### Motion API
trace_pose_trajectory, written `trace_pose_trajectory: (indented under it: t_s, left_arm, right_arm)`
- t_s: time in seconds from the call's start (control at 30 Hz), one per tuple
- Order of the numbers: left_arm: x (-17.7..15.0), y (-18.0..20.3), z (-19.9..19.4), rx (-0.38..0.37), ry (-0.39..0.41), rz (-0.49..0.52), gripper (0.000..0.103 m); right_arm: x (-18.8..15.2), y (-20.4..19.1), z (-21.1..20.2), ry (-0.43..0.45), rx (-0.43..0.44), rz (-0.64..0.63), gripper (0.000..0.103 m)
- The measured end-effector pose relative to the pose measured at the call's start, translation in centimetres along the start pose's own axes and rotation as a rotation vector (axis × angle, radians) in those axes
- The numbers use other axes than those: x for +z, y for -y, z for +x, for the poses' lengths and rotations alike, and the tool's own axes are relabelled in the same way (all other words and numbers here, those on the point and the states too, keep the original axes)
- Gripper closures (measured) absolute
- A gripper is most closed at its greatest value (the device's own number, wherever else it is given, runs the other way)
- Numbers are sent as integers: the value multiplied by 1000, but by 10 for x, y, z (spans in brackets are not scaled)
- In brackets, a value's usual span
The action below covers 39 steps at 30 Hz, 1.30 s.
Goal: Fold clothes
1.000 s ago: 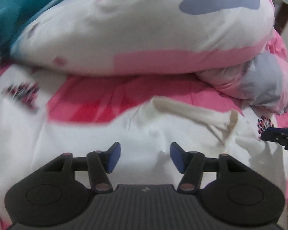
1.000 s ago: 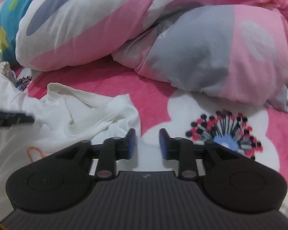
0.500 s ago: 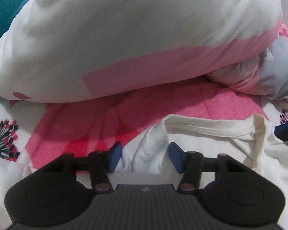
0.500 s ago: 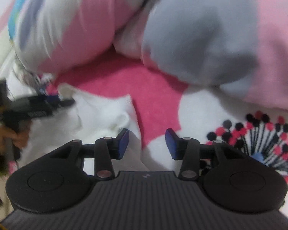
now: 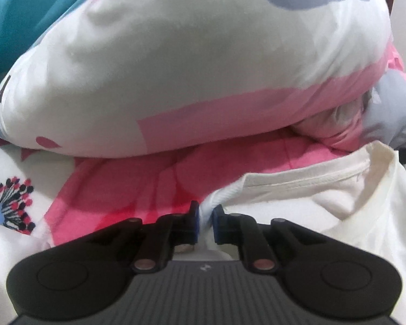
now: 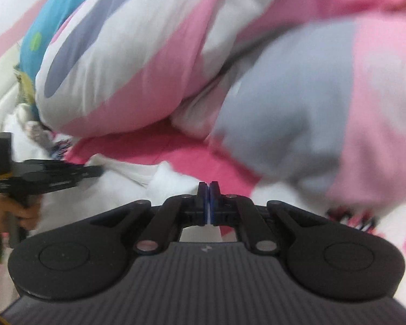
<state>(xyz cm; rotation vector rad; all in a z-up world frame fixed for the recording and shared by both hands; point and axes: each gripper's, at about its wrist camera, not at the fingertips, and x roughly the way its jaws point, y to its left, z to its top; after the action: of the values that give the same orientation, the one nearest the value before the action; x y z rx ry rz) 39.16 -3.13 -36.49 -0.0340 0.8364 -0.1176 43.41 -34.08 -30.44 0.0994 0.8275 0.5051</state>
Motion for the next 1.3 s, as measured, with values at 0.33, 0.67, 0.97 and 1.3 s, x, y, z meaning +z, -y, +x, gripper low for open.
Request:
trace_pose_trajectory:
  t_s: [0.33,0.67,0.97,1.3]
  left_arm:
    - [-8,5,7,84,43,7,92]
    - [-5,-4,0,27,18,-80,63]
    - [9,-53,-68,-15,116,-381,43]
    - [-23,-67,-89,105,-92,-190,46]
  right_arm:
    - [-22,-38,55,-14,-257,-443,103]
    - [-32,-23,62,-1,-479,-532,102]
    - [-2,-32,-6,80,-303,-266,101]
    - [11,-105,93,-195,-39,-278,100]
